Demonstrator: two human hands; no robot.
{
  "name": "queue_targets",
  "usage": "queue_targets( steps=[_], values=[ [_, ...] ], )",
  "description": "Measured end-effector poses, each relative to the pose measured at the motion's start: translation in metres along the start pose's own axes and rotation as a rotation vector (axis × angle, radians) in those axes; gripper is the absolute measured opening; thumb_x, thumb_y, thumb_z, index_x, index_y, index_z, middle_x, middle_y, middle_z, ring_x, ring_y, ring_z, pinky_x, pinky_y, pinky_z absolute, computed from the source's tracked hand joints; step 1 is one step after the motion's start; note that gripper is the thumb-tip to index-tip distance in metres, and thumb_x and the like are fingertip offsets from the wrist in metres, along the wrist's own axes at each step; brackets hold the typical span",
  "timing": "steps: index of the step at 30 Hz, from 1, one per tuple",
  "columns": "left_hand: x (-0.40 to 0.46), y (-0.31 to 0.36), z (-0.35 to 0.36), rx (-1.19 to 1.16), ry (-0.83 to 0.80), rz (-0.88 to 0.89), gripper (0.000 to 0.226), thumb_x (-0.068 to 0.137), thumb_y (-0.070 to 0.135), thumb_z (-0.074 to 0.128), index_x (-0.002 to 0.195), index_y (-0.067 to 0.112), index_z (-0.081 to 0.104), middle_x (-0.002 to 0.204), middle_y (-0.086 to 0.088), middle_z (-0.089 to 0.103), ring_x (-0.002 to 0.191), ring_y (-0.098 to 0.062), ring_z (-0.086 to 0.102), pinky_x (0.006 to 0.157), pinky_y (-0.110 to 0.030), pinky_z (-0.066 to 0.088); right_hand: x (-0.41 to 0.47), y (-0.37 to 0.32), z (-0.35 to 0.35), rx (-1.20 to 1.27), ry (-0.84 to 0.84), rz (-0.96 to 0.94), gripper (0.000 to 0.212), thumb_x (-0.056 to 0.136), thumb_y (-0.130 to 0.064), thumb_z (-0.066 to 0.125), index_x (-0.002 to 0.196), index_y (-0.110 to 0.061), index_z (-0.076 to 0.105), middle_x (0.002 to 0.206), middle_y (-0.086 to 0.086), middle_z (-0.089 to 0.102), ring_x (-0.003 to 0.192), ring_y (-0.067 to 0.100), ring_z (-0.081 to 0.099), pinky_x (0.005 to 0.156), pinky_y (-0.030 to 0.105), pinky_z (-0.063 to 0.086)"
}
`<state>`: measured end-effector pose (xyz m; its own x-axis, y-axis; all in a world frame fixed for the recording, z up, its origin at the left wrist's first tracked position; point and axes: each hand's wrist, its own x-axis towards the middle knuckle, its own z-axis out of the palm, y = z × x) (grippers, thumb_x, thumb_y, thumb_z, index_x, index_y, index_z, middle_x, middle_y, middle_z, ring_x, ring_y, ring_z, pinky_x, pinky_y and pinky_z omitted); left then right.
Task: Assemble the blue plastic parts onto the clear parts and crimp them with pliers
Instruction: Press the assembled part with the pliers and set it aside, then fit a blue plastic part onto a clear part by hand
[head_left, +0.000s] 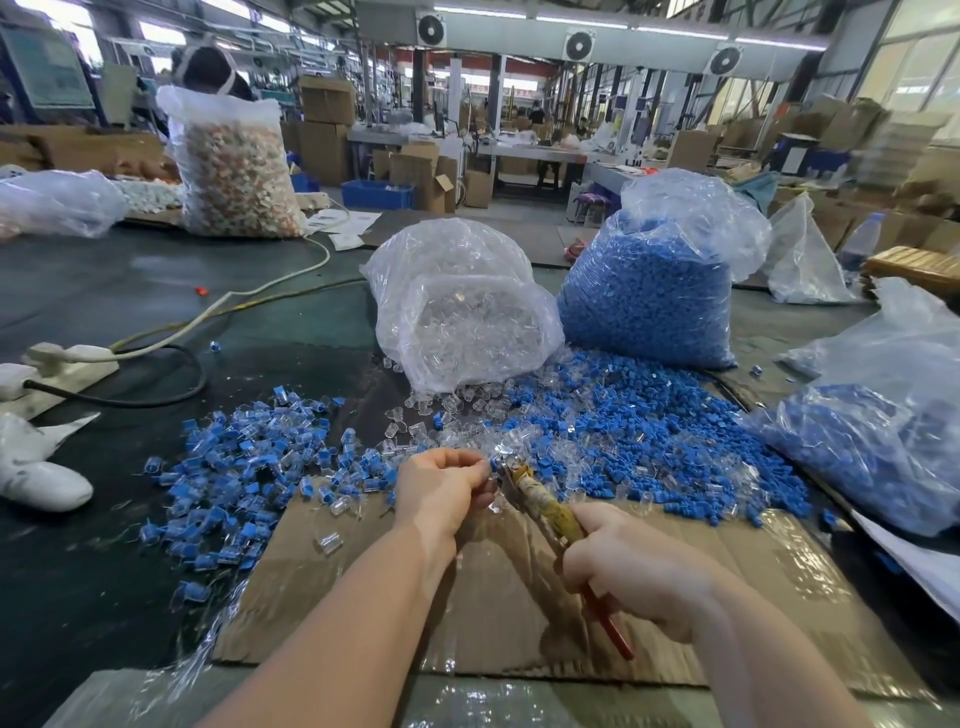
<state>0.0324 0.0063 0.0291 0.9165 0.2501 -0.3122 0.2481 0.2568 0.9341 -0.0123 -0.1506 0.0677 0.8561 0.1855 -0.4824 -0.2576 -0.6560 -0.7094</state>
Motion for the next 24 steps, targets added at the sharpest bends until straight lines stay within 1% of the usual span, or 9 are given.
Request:
queue_targets(
  steps=[3,6,8,12,15,18,21,22,24],
  values=[
    [-0.001,0.002,-0.001,0.015,-0.024,-0.007,0.008,0.084,-0.004,0.062,0.082,0.004,0.063,0.047,-0.001,0.062,0.045,-0.011,0.058,0.053,-0.024,0.046,-0.001,0.0,-0.001,0.04,-0.015,0.016,0.031,0.077,-0.004,0.05,0.109,-0.004,0.05,0.096,0.014,0.055,0.075,0.023,0.052,0.065,0.035,0.044],
    [-0.002,0.002,-0.002,0.02,-0.024,-0.012,0.011,0.085,-0.004,0.06,0.08,0.004,0.063,0.046,0.0,0.061,0.046,-0.013,0.056,0.052,-0.023,0.045,-0.002,-0.001,0.0,0.017,0.009,0.018,0.028,0.076,-0.005,0.052,0.104,-0.008,0.052,0.094,0.012,0.055,0.073,0.021,0.05,0.064,0.032,0.041],
    [-0.003,0.001,-0.002,0.03,-0.013,-0.005,0.012,0.085,-0.004,0.061,0.079,0.006,0.064,0.049,-0.001,0.062,0.046,-0.012,0.057,0.052,-0.024,0.045,-0.002,-0.002,0.002,0.005,0.018,0.018,0.029,0.075,-0.005,0.052,0.104,-0.008,0.053,0.095,0.011,0.054,0.076,0.021,0.049,0.067,0.034,0.04],
    [-0.002,0.001,-0.004,0.022,-0.027,-0.015,0.01,0.085,-0.003,0.06,0.08,0.005,0.064,0.046,-0.001,0.061,0.048,-0.015,0.054,0.051,-0.023,0.043,-0.004,-0.005,0.005,-0.024,0.017,0.002,0.027,0.077,-0.005,0.049,0.104,-0.008,0.05,0.108,0.017,0.056,0.08,0.022,0.05,0.075,0.039,0.046],
    [-0.002,0.001,-0.005,0.015,-0.022,-0.019,0.011,0.084,-0.004,0.061,0.079,0.005,0.064,0.052,-0.003,0.063,0.048,-0.013,0.058,0.051,-0.025,0.047,-0.006,-0.008,0.007,-0.077,0.04,-0.038,0.014,0.082,-0.002,0.043,0.09,-0.014,0.046,0.092,0.007,0.052,0.07,0.016,0.046,0.061,0.026,0.041],
    [0.0,0.001,-0.005,0.021,-0.009,0.005,0.01,0.082,-0.006,0.062,0.079,0.004,0.065,0.06,-0.006,0.066,0.051,-0.011,0.063,0.052,-0.024,0.053,-0.007,-0.008,0.009,-0.099,0.061,-0.079,0.017,0.087,-0.001,0.041,0.083,-0.018,0.041,0.081,0.0,0.045,0.059,0.01,0.039,0.045,0.016,0.032],
    [0.002,-0.001,-0.004,0.001,0.006,0.022,0.011,0.082,-0.007,0.062,0.081,0.003,0.065,0.061,-0.006,0.066,0.05,-0.01,0.063,0.047,-0.02,0.051,-0.006,-0.006,0.01,-0.087,0.081,-0.084,0.015,0.086,-0.001,0.043,0.085,-0.017,0.043,0.083,0.001,0.048,0.06,0.01,0.041,0.049,0.019,0.034],
    [0.003,-0.003,-0.003,-0.01,0.008,0.025,0.011,0.082,-0.007,0.062,0.081,0.003,0.065,0.057,-0.004,0.065,0.049,-0.009,0.063,0.046,-0.02,0.051,-0.006,-0.006,0.01,-0.065,0.087,-0.081,0.014,0.083,-0.002,0.046,0.088,-0.015,0.045,0.087,0.003,0.05,0.063,0.012,0.045,0.053,0.022,0.038],
    [0.003,-0.005,-0.002,-0.024,0.006,0.026,0.012,0.083,-0.006,0.061,0.08,0.005,0.064,0.05,0.0,0.064,0.046,-0.009,0.061,0.046,-0.023,0.051,-0.008,-0.003,0.009,0.059,0.065,-0.065,0.024,0.077,0.0,0.051,0.098,-0.013,0.051,0.098,0.009,0.053,0.075,0.021,0.06,0.065,0.034,0.053]
  ],
)
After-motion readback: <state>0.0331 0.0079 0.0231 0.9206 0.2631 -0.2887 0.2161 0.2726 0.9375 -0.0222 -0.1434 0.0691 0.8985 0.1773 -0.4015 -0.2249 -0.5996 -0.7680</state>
